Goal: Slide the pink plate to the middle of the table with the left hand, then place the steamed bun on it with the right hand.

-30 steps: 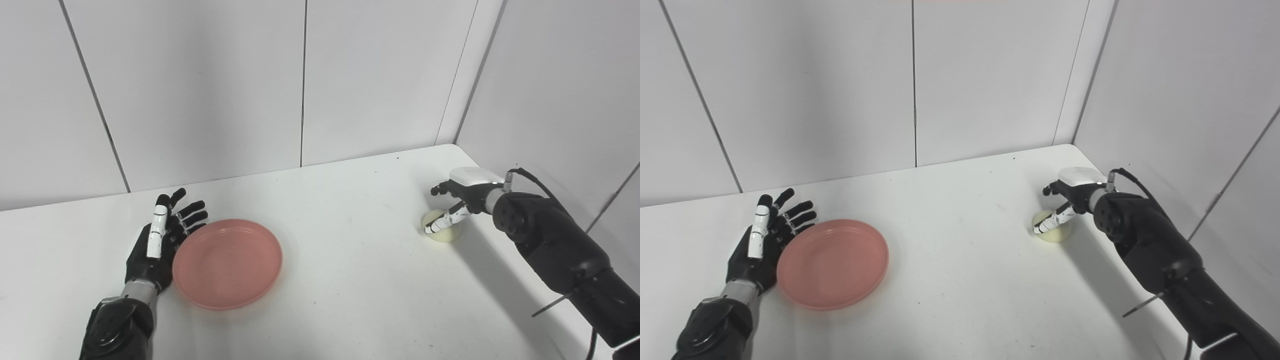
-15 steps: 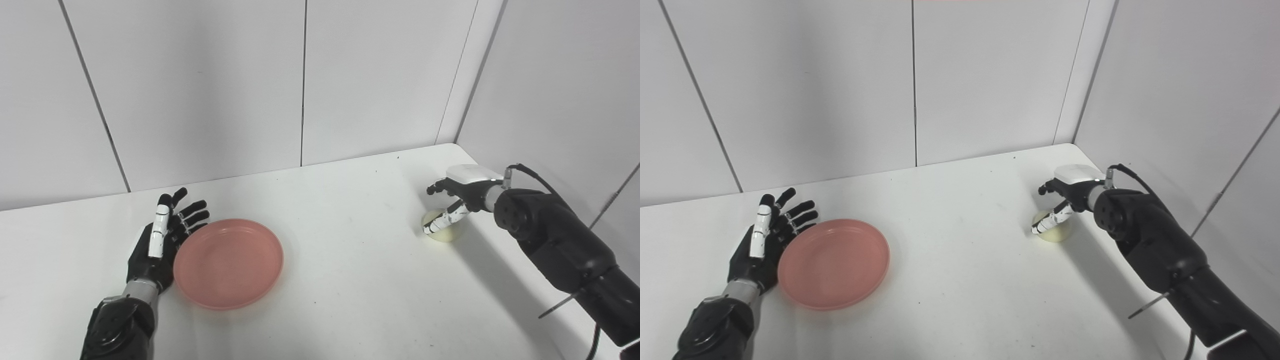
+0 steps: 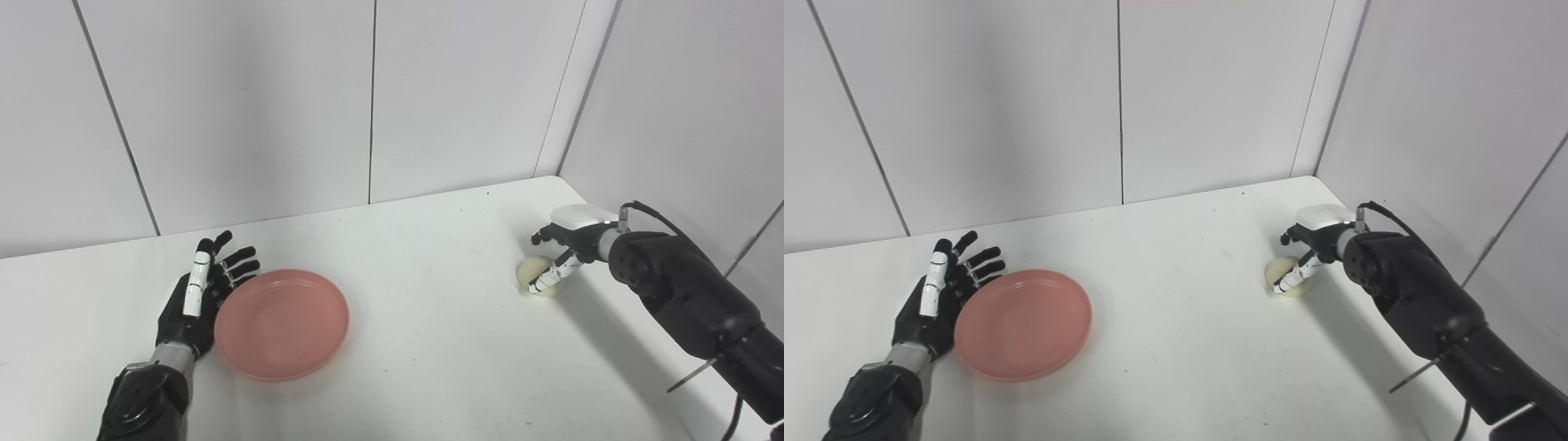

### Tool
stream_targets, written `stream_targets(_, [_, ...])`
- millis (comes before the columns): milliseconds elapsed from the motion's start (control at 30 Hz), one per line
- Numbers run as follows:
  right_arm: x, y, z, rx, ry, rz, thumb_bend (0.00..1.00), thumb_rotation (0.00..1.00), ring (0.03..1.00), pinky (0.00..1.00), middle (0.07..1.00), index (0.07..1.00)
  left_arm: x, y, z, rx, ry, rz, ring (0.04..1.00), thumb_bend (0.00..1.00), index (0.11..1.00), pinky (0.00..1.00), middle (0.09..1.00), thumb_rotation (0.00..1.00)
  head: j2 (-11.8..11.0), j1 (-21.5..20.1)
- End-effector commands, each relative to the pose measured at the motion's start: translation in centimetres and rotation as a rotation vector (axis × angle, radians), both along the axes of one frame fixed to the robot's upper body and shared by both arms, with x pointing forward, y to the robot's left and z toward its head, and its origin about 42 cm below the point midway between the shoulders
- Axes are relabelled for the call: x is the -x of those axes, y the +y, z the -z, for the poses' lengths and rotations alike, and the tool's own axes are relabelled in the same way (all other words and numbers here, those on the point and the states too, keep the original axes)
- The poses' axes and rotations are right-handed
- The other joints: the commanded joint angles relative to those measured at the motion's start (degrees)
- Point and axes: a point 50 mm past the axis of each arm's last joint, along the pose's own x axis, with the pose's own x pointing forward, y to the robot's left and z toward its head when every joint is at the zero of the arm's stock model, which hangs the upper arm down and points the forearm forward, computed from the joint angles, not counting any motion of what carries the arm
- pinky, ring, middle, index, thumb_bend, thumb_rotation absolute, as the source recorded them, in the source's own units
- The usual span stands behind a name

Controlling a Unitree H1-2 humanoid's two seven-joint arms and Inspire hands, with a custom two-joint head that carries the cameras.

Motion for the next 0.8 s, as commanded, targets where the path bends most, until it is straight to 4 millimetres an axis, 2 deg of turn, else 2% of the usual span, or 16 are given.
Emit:
stream_targets(0, [0.0,-1.0,-2.6,0.062,-0.056,0.014,1.0,0.59,0.791,0.63,0.843,0.809,1.1,0.4,2.9,-0.031,0.131,0.005,0.745,0.75,0.907,0.71,0.766,0.92,0.07,0.01])
stream_targets(233, [0.1,-0.7,-1.9,0.041,-0.062,0.031,1.0,0.61,0.819,0.65,0.862,0.814,1.2,0.4,2.8,-0.034,0.127,0.007,0.743,0.74,0.907,0.71,0.767,0.93,0.29,0.09])
stream_targets(767, [-0.3,0.4,0.3,-0.017,-0.023,0.029,1.0,0.61,0.847,0.7,0.887,0.817,1.2,0.6,2.8,-0.04,0.123,0.026,0.745,0.73,0.91,0.72,0.762,0.93,0.59,0.44])
